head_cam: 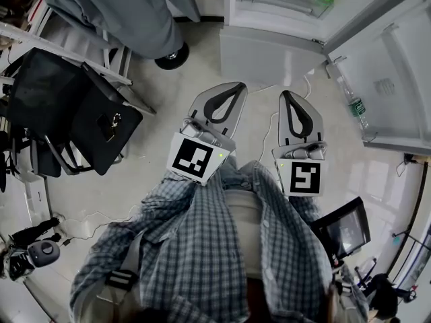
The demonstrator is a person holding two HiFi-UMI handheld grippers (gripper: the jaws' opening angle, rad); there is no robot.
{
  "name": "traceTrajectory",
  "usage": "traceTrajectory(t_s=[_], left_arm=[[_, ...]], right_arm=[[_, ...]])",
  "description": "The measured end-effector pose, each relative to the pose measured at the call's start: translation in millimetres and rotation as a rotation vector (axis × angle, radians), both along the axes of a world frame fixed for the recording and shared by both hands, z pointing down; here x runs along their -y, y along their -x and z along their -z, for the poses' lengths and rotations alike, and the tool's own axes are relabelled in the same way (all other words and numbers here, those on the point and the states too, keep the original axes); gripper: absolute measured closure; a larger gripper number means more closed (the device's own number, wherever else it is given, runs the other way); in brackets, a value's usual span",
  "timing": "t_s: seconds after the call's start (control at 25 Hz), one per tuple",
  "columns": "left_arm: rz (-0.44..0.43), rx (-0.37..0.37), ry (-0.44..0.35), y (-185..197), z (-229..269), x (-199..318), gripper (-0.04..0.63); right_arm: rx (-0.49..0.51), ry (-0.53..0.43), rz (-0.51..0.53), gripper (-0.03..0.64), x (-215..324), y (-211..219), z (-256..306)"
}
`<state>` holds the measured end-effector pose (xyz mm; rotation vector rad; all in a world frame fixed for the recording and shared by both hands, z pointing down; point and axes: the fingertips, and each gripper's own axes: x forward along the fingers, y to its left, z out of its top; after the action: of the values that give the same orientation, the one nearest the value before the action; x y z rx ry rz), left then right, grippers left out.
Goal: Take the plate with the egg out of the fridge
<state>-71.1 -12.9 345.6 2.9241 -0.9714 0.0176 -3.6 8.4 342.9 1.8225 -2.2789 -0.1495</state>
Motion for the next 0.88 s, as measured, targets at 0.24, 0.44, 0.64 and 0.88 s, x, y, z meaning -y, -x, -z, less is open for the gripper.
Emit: traceTrajectory(t_s=[0.24, 0.44, 0.64, 0.88], left_arm=[[-0.025, 0.002, -0.006, 1.0, -1.9, 10.5, 0.591], [-0.026, -0.005, 0.003, 1.3, -3.6, 11.1, 0.591], [-0.005, -0.021, -0.011, 2.9, 2.2, 16.6, 0.591], [0.061, -0.037, -0.004, 7.7, -0.9, 35.2, 0.591]], right_arm=[[-0.015, 0.009, -0.025, 0.612, 6.6, 1.4, -1.8], [-0.028, 0.013, -0.041, 0.612, 5.5, -2.5, 0.0], [-0.029, 0.012, -0.032, 0.612, 12.6, -4.2, 3.2], [-0.041, -0.011, 0.020, 0.612, 35.2, -2.5, 0.3]])
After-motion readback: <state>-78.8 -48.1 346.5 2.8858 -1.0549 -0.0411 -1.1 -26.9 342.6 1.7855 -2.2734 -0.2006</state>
